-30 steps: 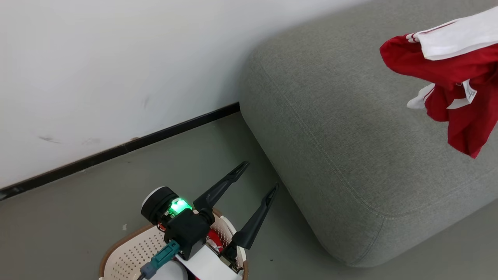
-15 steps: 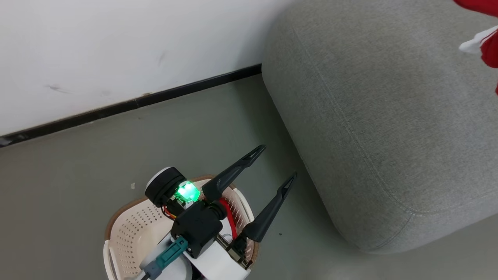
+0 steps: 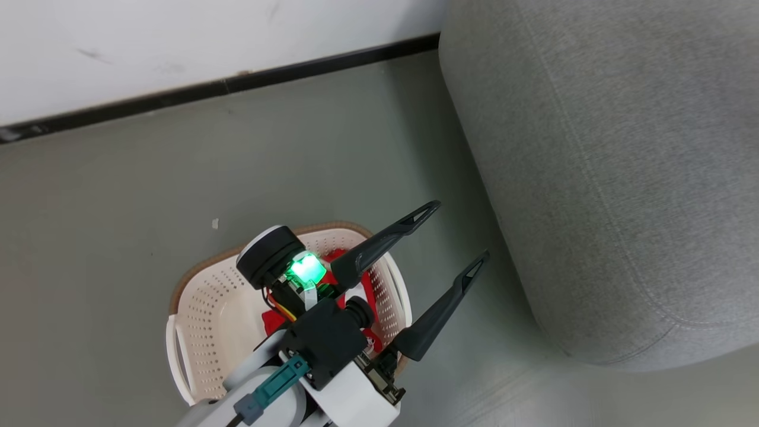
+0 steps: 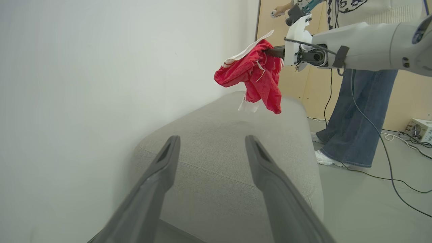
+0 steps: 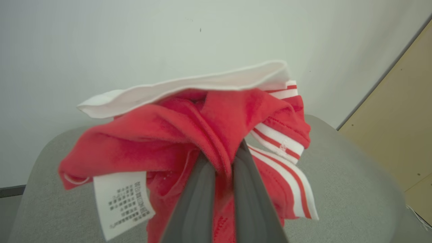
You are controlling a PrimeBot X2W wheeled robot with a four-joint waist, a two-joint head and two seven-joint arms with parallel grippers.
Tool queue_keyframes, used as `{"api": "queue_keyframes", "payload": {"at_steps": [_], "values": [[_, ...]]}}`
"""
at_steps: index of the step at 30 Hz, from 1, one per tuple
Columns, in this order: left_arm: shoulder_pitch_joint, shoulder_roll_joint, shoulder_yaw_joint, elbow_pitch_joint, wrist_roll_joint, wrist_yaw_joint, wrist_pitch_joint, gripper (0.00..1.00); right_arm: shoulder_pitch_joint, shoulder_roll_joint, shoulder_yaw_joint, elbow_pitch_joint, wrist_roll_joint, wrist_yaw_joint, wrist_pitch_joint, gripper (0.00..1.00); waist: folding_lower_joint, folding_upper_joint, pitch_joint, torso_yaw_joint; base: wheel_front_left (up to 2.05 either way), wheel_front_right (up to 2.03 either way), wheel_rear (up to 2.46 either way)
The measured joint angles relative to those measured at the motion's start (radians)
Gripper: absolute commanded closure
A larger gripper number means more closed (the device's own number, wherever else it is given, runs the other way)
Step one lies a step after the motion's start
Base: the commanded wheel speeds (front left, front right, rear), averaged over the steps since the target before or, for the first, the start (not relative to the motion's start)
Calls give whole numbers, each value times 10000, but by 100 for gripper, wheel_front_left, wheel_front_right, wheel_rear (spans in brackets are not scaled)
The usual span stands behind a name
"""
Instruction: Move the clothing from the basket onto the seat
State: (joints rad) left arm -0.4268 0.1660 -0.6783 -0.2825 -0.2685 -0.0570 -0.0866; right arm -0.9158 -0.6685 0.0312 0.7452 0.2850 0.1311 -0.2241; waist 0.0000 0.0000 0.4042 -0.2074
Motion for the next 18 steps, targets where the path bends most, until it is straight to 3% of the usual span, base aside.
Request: {"api": "queue_keyframes", "payload": {"at_steps": [4, 13, 18], "values": [[-192, -13, -90, -46, 71, -88, 117, 0, 12, 234, -282, 454, -382, 0, -52, 100, 0, 0, 372, 147, 0, 0, 0], [-634, -10, -157, -63, 92, -221, 211, 0, 214, 1377, -522, 965, -109, 0, -148, 100, 0, 0, 1100, 425, 0, 0, 0], [-886, -13, -173, -17, 155, -263, 240, 0, 385, 1599, -585, 836, 44, 0, -207, 100, 1, 0, 1433, 503, 0, 0, 0]]}}
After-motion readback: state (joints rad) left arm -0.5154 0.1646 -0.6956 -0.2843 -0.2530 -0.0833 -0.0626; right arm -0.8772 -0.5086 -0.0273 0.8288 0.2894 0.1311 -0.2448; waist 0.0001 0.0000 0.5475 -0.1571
